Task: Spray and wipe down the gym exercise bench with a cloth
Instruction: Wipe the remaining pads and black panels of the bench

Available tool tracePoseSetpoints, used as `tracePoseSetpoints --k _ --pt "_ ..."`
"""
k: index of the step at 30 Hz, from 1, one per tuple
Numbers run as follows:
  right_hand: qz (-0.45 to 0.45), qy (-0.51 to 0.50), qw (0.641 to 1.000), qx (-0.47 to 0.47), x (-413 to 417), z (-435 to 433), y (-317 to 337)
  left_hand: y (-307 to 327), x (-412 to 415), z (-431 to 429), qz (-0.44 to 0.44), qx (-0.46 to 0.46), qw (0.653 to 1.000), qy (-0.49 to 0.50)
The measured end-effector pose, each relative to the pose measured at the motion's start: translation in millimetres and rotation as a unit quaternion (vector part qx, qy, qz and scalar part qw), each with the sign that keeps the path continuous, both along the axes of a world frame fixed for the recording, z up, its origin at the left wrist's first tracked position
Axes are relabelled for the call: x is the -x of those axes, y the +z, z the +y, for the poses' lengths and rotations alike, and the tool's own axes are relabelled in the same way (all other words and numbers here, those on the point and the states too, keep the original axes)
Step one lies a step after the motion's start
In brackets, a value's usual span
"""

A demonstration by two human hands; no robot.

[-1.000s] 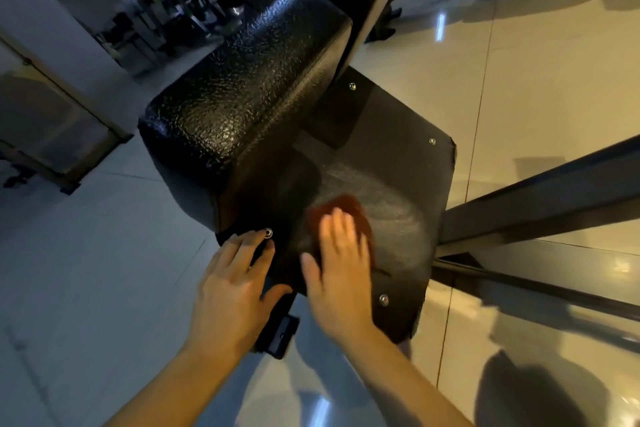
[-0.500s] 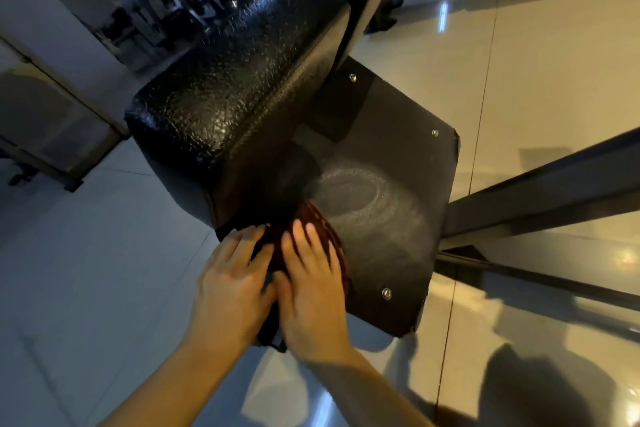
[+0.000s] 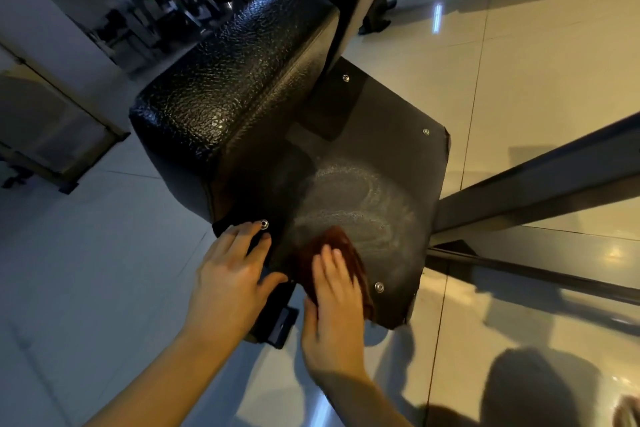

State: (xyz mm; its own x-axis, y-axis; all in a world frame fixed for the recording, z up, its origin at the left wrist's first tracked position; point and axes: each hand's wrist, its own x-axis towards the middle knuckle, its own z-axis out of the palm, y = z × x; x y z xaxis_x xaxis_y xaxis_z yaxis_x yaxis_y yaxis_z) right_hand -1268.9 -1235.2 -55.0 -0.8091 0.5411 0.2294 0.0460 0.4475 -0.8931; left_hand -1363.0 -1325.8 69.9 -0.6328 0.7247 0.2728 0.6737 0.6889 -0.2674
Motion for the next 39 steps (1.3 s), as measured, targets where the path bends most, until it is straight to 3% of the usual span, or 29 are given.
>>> tracePoseSetpoints --k 3,5,7,8,9,10,12,13,15,17,20,23,25,29,30,31,33,35,37,39 --pt "0.06 0.031 0.996 -0.059 4.0 25.3 -2.0 0.9 -0.6 -0.3 0.009 0.015 1.0 0.006" --pt "0.11 0.018 0.993 -0.029 3.8 44.7 5.0 -0.1 0.3 -1.4 0.008 0.013 1.0 0.0" --pt "0.105 0.025 0.994 -0.009 7.8 60.1 23.1 0.2 -0.2 -2.1 0.009 0.017 1.0 0.005" --pt "0.08 0.028 0.996 0.035 10.5 68.7 36.2 -0.1 -0.5 -2.0 0.009 0.021 1.0 0.008" --pt "0.053 0.037 0.987 0.144 12.8 79.3 51.4 -0.7 -0.2 -2.0 0.011 0.022 1.0 0.007" --pt "0.038 0.059 0.953 0.295 14.4 91.6 66.2 -1.1 0.4 -1.8 0.015 0.021 1.0 0.004" --pt "0.039 0.116 0.838 0.532 16.6 117.8 87.3 -1.1 1.7 -2.4 0.022 0.015 1.0 -0.002" --pt "0.043 0.143 0.799 0.582 17.0 129.8 93.6 -1.3 2.3 -3.0 0.024 0.009 1.0 -0.007" --pt "0.031 0.164 0.787 0.595 23.0 148.7 99.3 -1.9 3.7 -4.1 0.026 0.0 0.999 -0.019" --pt "-0.013 0.126 0.828 0.546 37.9 159.1 94.2 -2.8 3.8 -4.5 0.029 0.004 0.999 -0.022" --pt "-0.098 0.054 0.922 0.371 58.0 172.4 72.9 -3.5 3.4 -5.3 0.026 0.008 0.999 -0.019" --pt "-0.133 0.005 0.957 0.257 63.6 187.2 49.9 -3.5 4.3 -6.0 0.02 0.005 1.0 -0.019" --pt "-0.136 0.039 0.951 0.277 54.9 197.7 51.4 -3.9 4.2 -6.9 0.023 0.008 0.999 -0.021" --pt "-0.082 0.22 0.851 0.47 42.4 193.0 75.5 -3.4 4.2 -6.3 0.026 0.01 0.999 -0.02" --pt "-0.088 0.231 0.854 0.457 44.3 188.8 79.0 -3.0 4.2 -6.0 0.026 0.009 0.999 -0.021" --pt "-0.104 0.22 0.884 0.4 50.5 184.4 76.8 -2.5 3.9 -5.8 0.027 0.009 0.999 -0.021" --pt "-0.175 0.15 0.959 0.162 63.3 176.2 68.3 -1.9 3.1 -5.4 0.028 0.012 0.999 -0.021" --pt "-0.222 0.022 0.971 -0.087 62.3 164.0 60.5 -1.4 2.4 -4.7 0.025 0.013 0.999 -0.017" --pt "-0.178 -0.112 0.964 -0.162 52.2 149.7 51.0 -1.0 2.2 -3.5 0.021 0.018 1.0 -0.011" --pt "-0.139 -0.164 0.969 -0.119 42.5 128.2 41.8 -1.1 1.7 -3.3 0.02 0.021 1.0 -0.009"
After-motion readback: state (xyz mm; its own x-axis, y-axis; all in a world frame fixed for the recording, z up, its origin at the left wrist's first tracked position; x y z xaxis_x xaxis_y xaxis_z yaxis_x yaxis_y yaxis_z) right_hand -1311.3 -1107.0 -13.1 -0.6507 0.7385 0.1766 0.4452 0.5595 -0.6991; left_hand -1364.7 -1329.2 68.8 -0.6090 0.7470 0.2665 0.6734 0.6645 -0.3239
